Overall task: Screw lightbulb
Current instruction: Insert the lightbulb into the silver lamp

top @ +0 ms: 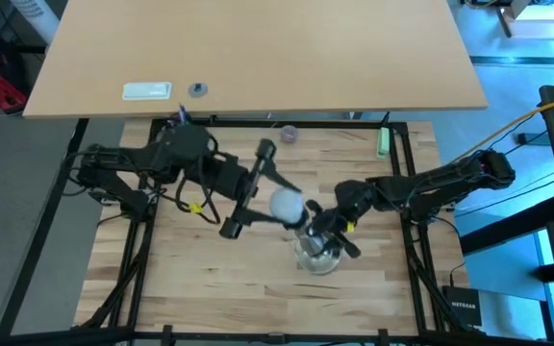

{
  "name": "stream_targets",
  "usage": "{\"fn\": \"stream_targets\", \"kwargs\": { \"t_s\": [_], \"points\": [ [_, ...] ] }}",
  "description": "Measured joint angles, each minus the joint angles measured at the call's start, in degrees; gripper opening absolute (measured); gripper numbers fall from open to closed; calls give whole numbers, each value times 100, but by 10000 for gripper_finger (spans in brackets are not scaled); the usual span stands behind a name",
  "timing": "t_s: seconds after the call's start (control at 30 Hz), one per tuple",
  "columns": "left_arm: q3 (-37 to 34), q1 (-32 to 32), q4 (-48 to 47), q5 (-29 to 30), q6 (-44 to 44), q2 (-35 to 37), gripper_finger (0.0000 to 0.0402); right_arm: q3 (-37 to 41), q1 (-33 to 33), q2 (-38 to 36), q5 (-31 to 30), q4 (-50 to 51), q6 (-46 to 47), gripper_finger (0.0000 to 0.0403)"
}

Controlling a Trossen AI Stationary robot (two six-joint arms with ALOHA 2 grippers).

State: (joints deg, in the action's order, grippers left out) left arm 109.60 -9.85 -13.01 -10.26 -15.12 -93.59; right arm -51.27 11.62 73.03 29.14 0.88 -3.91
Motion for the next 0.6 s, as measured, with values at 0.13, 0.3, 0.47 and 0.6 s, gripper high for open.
{"fn": "stream_targets", "kwargs": {
  "t_s": [0.13,0.3,0.47,0.6],
  "points": [
    [-3,37,190,-883,-356,-212,237,0,273,0,64,186,-24,159],
    [-14,35,435,-1288,-616,-375,237,0,354,0,94,414,-120,159],
    [-24,35,384,-722,-450,-257,285,0,348,0,-588,290,-126,159],
    [-45,30,160,100,-215,-92,337,-63,231,-65,-1781,-516,-444,158]
  ]
}}
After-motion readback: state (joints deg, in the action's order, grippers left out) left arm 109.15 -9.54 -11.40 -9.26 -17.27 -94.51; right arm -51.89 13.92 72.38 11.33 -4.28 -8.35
